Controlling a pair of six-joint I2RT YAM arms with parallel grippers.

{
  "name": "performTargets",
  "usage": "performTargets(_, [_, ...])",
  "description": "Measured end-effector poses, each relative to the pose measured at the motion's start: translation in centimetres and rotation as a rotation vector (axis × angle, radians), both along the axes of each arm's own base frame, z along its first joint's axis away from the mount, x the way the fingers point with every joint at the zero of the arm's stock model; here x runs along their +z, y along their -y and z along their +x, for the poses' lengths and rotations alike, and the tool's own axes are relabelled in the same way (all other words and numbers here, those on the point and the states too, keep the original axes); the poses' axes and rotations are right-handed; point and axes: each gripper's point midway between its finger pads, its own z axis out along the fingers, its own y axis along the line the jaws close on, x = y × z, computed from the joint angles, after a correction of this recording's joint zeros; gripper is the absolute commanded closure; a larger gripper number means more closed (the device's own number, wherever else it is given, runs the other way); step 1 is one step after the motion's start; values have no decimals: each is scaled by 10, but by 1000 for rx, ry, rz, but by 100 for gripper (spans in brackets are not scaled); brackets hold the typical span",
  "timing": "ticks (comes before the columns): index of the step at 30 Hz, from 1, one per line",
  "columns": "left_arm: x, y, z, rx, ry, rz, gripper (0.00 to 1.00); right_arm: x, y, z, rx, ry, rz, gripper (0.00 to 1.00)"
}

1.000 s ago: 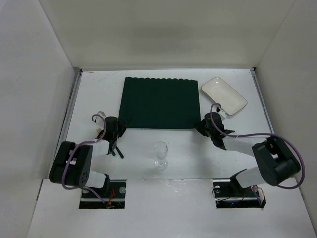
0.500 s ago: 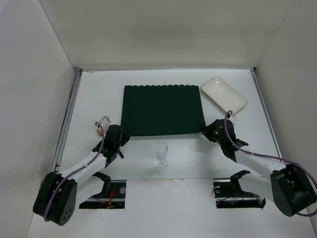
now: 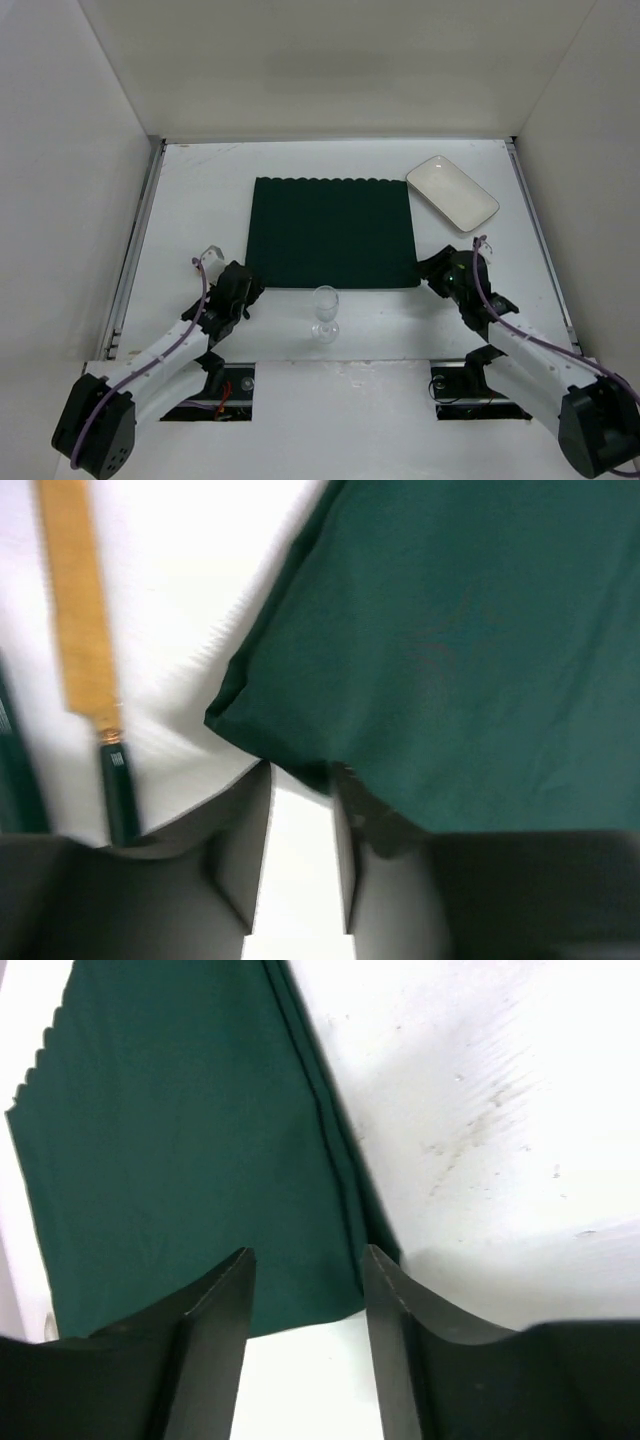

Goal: Set the dinner table for one person

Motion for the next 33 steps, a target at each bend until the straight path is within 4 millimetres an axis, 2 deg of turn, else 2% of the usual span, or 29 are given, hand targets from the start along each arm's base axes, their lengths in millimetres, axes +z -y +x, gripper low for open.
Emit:
performTargets(3, [5, -1, -4, -8, 6, 41, 65, 1, 7, -2, -3, 1, -35, 42])
performTargets(6, [28, 7, 1, -36, 59, 72, 62, 7, 10, 1, -3, 6, -75, 45])
performTargets(9, [49, 14, 9, -46, 119, 94, 59, 13, 9, 11, 8, 6, -118, 58])
performTargets(11, [52, 12, 15, -37, 129, 114, 58, 9, 4, 15, 31, -13, -144, 67])
performTargets(14, [39, 1, 23, -4, 93, 163, 59, -3, -12, 17, 97, -57, -190, 72])
performTargets(19, [10, -20, 40, 62, 7, 181, 64, -22, -48, 13, 219, -107, -235, 72])
performTargets(24, [-17, -29, 41, 76, -69, 181, 66, -41, -62, 2, 255, -153, -234, 72])
performTargets(28, [-17, -22, 38, 57, -50, 167, 66, -41, -62, -2, 232, -142, -203, 68])
performTargets(31, [-16, -14, 30, 28, -47, 154, 66, -28, -58, -5, 210, -99, -167, 50])
performTargets(33, [-14, -11, 24, 14, -44, 149, 66, -9, -54, 0, 187, -39, -142, 43])
